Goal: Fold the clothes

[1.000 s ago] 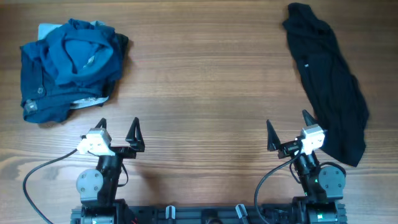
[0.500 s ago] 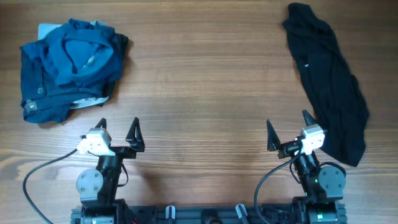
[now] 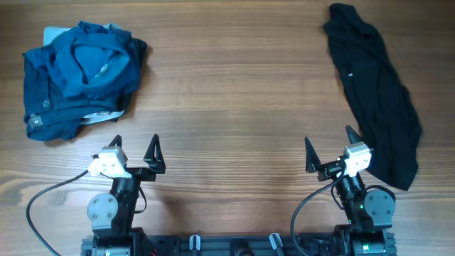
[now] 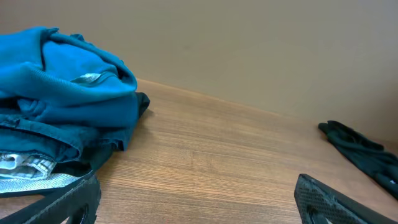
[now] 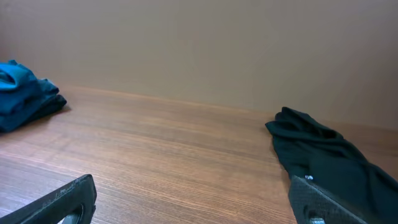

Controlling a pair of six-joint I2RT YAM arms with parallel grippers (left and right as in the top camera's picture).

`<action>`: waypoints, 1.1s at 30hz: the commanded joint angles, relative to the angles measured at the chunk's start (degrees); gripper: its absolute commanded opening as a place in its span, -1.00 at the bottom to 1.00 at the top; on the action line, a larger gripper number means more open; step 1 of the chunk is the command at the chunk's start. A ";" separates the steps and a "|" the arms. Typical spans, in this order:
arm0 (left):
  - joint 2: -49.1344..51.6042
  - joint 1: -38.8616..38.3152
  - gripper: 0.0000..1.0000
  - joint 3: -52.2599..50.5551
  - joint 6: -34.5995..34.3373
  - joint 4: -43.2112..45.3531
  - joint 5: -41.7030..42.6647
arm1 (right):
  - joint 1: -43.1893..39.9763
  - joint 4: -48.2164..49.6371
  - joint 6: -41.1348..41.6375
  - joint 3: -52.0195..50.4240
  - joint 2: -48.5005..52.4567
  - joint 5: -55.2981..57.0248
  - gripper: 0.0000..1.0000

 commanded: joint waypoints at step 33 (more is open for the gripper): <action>0.79 0.33 0.99 2.56 -4.74 0.35 -0.81 | -0.24 1.07 11.76 1.92 -0.13 7.13 0.99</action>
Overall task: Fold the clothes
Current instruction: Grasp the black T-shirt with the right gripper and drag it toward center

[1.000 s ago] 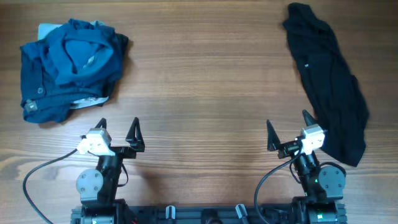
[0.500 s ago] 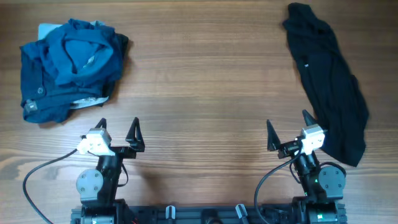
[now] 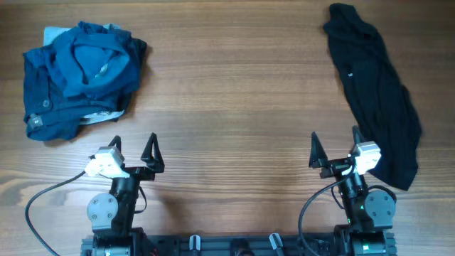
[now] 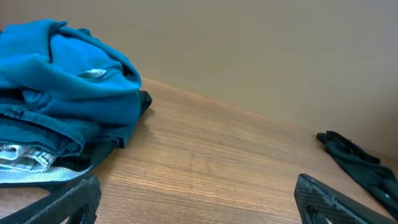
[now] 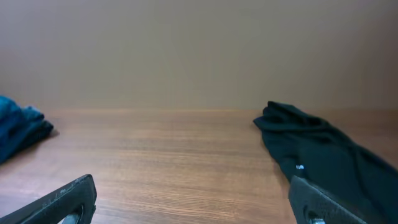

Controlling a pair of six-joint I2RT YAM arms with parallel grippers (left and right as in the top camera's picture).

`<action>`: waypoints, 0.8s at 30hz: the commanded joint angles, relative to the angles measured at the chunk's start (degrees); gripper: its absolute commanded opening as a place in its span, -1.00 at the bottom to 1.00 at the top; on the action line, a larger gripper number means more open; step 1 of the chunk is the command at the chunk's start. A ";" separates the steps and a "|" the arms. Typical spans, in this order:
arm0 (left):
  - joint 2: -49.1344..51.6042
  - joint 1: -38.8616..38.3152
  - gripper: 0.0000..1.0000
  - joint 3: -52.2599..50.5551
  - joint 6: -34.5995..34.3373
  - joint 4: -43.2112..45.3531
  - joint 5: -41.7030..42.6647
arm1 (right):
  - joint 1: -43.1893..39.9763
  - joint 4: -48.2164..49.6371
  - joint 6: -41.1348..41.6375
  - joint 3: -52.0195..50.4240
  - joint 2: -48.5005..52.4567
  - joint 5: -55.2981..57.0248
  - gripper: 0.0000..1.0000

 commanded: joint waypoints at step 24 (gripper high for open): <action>77.57 0.22 1.00 65.55 6.91 -40.92 9.01 | -0.28 -30.58 -1.25 61.09 82.79 -3.19 0.99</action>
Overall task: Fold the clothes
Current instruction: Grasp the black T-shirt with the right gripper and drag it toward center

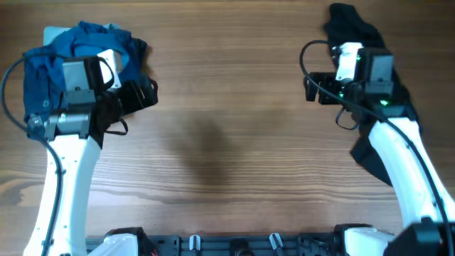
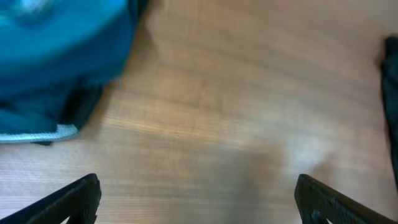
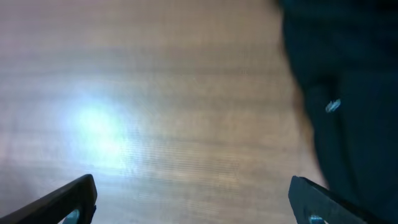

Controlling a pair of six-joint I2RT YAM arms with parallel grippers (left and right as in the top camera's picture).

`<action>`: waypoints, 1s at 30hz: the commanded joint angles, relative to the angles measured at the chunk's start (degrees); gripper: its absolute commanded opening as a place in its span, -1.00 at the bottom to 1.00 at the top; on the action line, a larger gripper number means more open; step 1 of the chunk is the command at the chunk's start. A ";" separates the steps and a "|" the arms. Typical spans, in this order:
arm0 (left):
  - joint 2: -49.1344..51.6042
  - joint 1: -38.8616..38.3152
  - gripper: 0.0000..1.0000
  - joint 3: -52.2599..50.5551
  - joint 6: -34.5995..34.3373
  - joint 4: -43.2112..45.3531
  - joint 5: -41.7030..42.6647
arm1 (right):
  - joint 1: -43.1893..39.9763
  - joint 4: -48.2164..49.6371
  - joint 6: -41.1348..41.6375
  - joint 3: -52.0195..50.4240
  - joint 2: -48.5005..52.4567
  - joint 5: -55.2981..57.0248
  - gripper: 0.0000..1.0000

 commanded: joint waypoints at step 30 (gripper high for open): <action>20.04 -22.38 0.99 12.61 1.36 2.75 -10.73 | -29.14 -5.18 22.10 -11.47 12.63 10.62 -0.66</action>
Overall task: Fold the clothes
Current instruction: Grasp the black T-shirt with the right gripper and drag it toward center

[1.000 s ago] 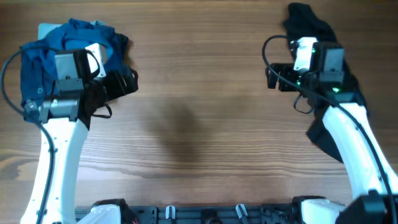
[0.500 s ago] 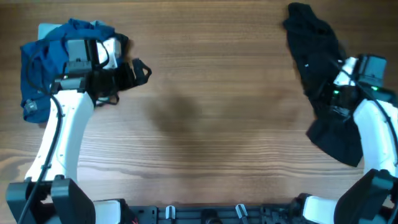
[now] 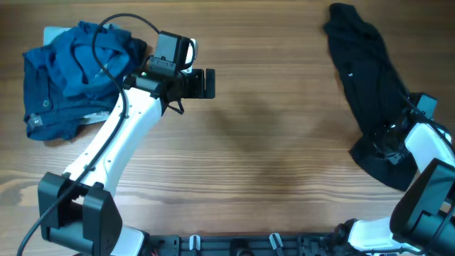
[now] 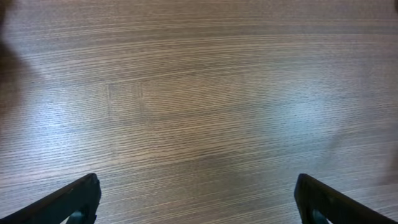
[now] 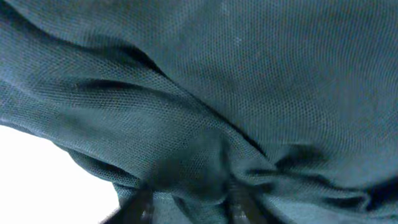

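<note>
A dark teal-black garment [image 3: 371, 85] lies stretched out along the right side of the table, and its weave fills the right wrist view [image 5: 249, 81]. My right gripper [image 3: 389, 144] is down on the garment's near end, with its blurred fingers [image 5: 144, 205] drawn in on a bunched fold of the cloth. A heap of blue clothes [image 3: 71, 67] sits at the far left. My left gripper [image 3: 207, 83] hovers right of that heap over bare wood, and its fingers [image 4: 78, 198] stand wide apart with nothing between them.
Wooden table [image 3: 256, 142] runs between the two piles. The left arm [image 3: 121, 135] crosses the left half diagonally. The right arm [image 3: 426, 149] sits at the right edge. A pale garment edge [image 3: 53, 32] shows under the blue heap.
My left gripper has moved right from beside the blue heap to over bare wood. My right gripper has gone from the dark garment's far end to its near end and closed on a fold.
Both arms first sat folded at the front edge with their grippers open, and stayed so a second later. Then each was stretched out, left beside the blue heap, right by the dark garment's top. Now the right grips the garment's near end.
</note>
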Controlling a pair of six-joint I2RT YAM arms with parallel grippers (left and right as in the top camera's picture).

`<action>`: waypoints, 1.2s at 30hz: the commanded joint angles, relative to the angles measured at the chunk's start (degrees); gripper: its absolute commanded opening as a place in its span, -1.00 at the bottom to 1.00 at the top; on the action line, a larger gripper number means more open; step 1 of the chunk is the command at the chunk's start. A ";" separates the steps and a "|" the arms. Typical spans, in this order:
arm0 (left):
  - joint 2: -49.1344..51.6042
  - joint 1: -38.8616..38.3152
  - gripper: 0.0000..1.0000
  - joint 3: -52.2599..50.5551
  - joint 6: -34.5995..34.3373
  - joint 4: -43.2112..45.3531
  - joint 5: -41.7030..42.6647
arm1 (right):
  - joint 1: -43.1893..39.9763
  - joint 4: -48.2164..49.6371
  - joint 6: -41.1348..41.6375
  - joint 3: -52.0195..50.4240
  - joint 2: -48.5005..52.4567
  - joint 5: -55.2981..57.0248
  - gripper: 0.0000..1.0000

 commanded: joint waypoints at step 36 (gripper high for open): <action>-11.58 11.80 0.85 0.57 -2.49 -6.73 4.02 | 47.32 -0.46 -10.93 29.97 -0.79 -0.90 0.84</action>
